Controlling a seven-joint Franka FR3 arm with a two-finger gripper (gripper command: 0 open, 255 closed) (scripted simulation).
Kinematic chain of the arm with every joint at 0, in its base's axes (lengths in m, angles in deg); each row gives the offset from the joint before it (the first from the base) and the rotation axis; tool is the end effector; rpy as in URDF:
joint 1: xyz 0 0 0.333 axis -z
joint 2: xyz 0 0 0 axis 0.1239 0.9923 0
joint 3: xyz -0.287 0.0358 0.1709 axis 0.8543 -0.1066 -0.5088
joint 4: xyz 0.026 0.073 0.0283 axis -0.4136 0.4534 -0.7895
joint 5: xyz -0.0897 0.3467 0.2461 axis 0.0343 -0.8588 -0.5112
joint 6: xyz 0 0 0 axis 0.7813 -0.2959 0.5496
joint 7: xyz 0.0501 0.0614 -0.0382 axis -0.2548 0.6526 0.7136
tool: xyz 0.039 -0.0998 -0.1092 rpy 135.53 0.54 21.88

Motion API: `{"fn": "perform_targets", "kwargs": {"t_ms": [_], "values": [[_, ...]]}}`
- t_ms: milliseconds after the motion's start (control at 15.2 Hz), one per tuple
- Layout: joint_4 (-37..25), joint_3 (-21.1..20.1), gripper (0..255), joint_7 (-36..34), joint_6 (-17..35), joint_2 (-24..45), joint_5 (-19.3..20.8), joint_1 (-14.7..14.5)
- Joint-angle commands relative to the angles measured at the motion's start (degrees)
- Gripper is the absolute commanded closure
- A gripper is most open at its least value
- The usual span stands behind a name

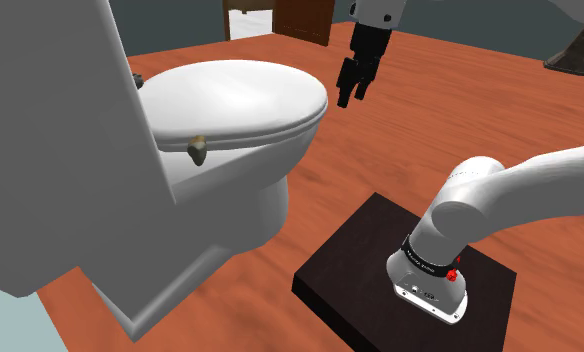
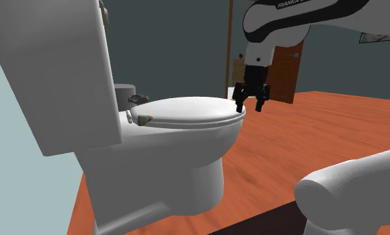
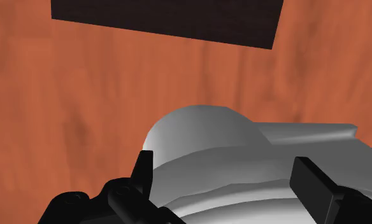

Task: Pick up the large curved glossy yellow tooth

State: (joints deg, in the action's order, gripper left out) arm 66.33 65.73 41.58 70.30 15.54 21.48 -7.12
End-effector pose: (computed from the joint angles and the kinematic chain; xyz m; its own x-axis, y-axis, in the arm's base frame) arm 0.3443 0.0200 0.5638 0.9966 0.0779 0.0265 0.0798 -0.9932 -0.0848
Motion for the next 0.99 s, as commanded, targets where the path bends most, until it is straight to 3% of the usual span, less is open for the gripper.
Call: {"fn": "perform_targets", "kwargs": {"t_ms": [0, 924], "values": [[0.0, 0.0, 0, 0.0, 0.0, 0.0, 0.0, 0.0], [-14.9, -17.0, 0, -27.6, -4.1, 15.2, -11.8, -2.6]]}}
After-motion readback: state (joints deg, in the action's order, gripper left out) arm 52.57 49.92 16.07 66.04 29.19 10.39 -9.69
